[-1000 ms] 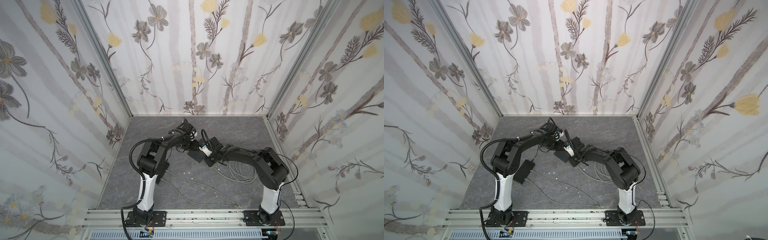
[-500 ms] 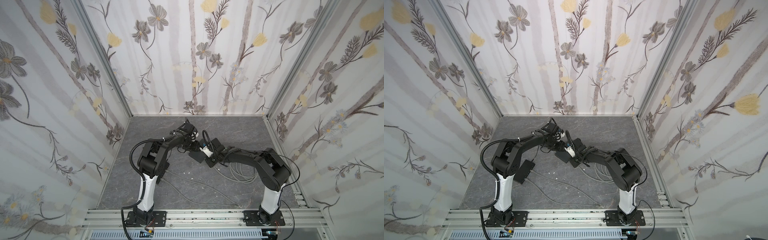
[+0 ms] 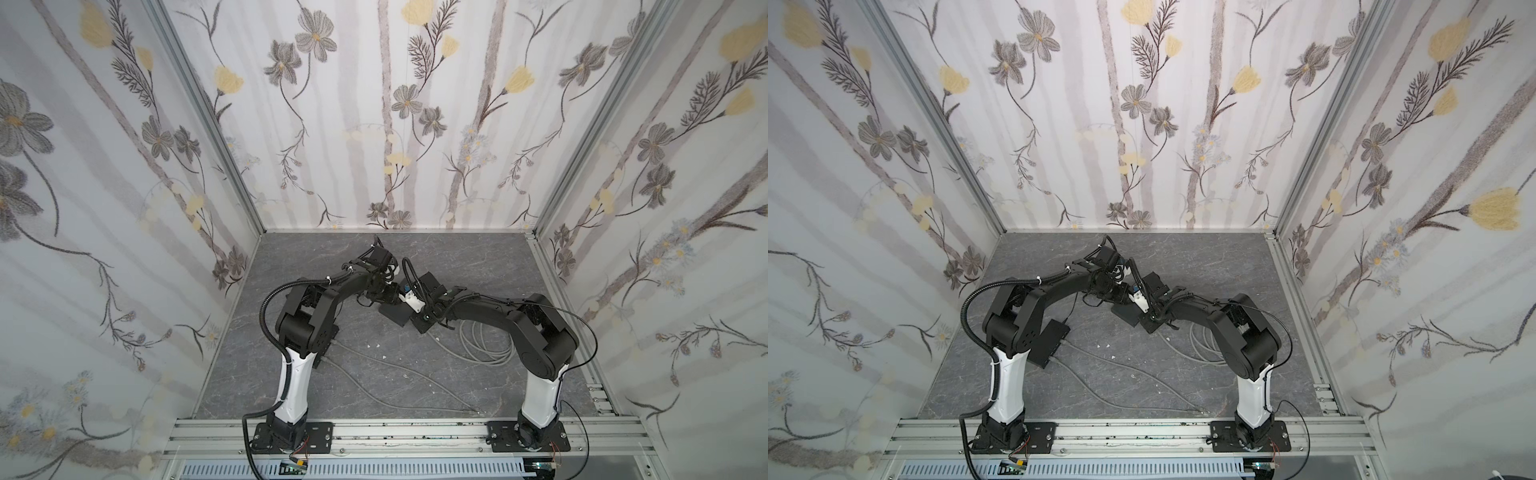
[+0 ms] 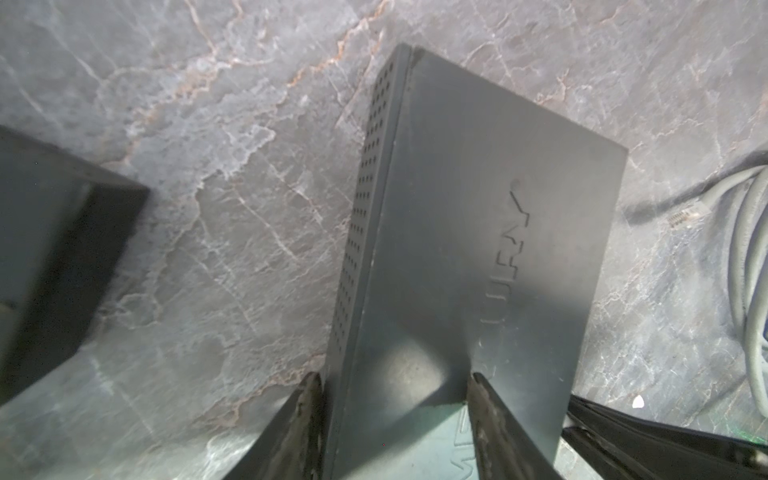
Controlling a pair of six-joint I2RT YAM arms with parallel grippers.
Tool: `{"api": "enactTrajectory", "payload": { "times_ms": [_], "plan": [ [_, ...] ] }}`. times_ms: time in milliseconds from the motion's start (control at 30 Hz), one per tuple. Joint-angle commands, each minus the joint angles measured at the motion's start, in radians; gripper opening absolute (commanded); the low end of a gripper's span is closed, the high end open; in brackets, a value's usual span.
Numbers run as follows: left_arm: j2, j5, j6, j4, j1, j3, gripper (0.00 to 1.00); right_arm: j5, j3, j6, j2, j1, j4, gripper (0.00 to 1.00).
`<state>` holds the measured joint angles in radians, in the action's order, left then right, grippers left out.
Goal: Insert the plug into the switch port
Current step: 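Push the plug into the port with the right gripper while the left steadies the switch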
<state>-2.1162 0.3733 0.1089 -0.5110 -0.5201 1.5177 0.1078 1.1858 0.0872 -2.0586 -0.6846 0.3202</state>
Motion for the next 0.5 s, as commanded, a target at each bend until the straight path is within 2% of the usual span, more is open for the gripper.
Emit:
{"api": "enactTrajectory", "payload": {
  "times_ms": [0,233,467],
  "plan": [
    [-0.001,0.263,0.024,-0.139,-0.041,-0.014,0.54,0.053,0.014,0.011,0.000,-0.003,-0.504,0.00],
    [0.010,0.257,0.020,-0.144,-0.037,-0.013,0.54,0.014,-0.068,-0.009,0.012,-0.003,-0.542,0.00],
    [0.005,0.260,0.022,-0.142,-0.037,-0.014,0.54,-0.004,-0.002,-0.010,0.014,-0.005,-0.514,0.00]
  ]
}}
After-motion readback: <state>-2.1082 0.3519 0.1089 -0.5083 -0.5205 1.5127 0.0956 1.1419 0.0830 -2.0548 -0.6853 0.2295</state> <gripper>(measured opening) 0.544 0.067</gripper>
